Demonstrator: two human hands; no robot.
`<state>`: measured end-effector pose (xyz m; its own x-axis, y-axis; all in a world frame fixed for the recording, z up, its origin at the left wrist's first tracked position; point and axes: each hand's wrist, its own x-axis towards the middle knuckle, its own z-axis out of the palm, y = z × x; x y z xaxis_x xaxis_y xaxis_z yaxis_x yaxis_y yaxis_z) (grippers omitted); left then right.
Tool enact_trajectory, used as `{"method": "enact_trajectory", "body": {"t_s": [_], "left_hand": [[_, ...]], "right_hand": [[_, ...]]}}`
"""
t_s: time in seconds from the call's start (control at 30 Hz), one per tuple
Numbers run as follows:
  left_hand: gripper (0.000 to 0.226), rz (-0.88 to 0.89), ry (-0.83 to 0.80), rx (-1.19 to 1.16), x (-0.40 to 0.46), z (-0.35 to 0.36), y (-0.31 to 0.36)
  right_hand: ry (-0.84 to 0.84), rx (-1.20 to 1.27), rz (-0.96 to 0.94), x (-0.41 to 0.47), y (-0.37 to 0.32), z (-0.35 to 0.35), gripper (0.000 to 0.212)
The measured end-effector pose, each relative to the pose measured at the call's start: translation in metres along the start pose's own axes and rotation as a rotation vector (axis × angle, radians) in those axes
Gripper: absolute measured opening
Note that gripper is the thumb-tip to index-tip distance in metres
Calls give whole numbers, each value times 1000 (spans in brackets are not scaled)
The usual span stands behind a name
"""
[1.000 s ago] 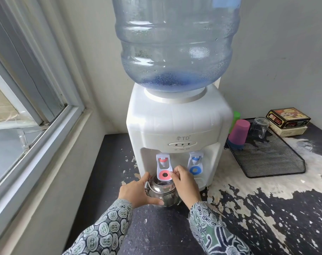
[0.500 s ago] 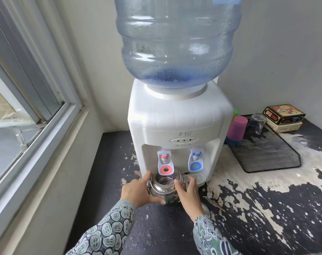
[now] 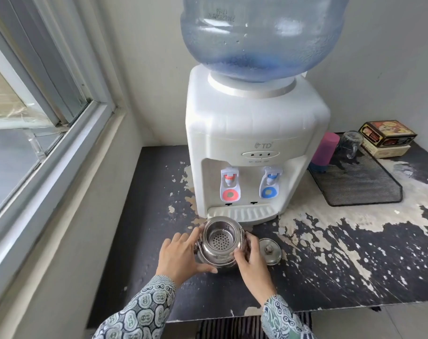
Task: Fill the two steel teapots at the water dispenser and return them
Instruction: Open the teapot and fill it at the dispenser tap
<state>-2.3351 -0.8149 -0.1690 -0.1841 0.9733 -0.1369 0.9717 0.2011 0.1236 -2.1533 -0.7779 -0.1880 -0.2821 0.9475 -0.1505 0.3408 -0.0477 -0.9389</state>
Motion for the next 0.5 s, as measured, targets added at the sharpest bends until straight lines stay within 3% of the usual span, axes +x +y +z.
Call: {"method": "enact_trajectory", "body": {"t_s": [0.23,0.33,0.43,0.5], "left_hand": [[119,-6,-44,0,-14,11,-4],[115,-7,-74,-3,-12,11,-3],[112,-13,-90,-19,-11,11,-4],[111,-15,-97,-31,-11,12,-4]], "right_hand": [[-17,-2,31,-12,23,12,40],[-34,-97,5,-12,27,-1,31],[233,-464,-96,-4,35,-21,31],[328,-607,-24,4,40,-33,29]]}}
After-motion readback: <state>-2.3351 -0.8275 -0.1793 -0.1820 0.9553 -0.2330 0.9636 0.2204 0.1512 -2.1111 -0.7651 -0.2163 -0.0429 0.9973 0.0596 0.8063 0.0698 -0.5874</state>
